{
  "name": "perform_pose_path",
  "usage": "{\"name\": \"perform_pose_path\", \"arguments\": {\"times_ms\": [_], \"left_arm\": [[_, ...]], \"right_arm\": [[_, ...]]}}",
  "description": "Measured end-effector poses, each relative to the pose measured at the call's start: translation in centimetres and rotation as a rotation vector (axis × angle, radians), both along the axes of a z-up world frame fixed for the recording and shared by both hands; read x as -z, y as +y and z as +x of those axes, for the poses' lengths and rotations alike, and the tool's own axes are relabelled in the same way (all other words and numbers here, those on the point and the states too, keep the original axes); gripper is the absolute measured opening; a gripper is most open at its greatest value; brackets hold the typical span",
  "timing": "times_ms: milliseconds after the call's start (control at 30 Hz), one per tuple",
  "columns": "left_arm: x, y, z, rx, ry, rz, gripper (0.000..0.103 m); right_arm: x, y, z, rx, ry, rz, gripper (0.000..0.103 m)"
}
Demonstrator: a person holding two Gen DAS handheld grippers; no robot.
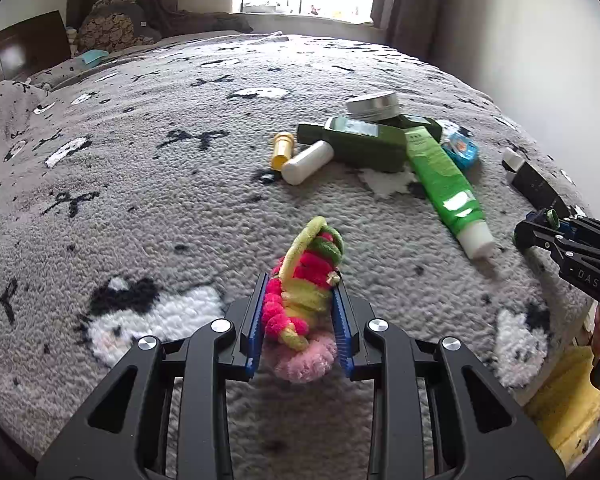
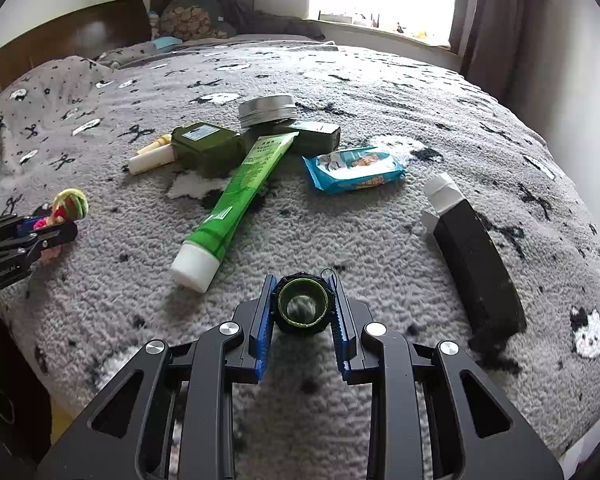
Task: Collect trash
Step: 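Lower both tools to the bin and release the roller and toy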
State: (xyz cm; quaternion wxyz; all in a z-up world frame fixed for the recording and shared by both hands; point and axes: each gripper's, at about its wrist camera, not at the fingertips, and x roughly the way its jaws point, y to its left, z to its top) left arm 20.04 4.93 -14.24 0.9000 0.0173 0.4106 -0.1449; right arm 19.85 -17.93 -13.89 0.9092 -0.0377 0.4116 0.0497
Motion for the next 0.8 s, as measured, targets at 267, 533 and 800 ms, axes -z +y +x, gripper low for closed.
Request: {"name": "perform_pose_path", "arguments": {"times_ms": [267, 533, 800], "left_arm": [[-1.8, -2.6, -5.7, 0.046, -0.04, -0.013, 0.028], [-3.0, -4.6, -11.0, 0.078, -0.077, -0.027, 0.028], [-2.4, -5.9, -15.9, 0.114, -0.079, -0.031, 0.028]], "right_arm": [[-2.6, -1.7, -6.0, 0.02, -0.06, 0.035, 0.027], [-4.5, -2.3, -11.5, 0.008, -0.113, 0.063, 0.027], [-4.2, -1.7, -15.8, -0.054, -0.103, 0.08, 0.027]]}}
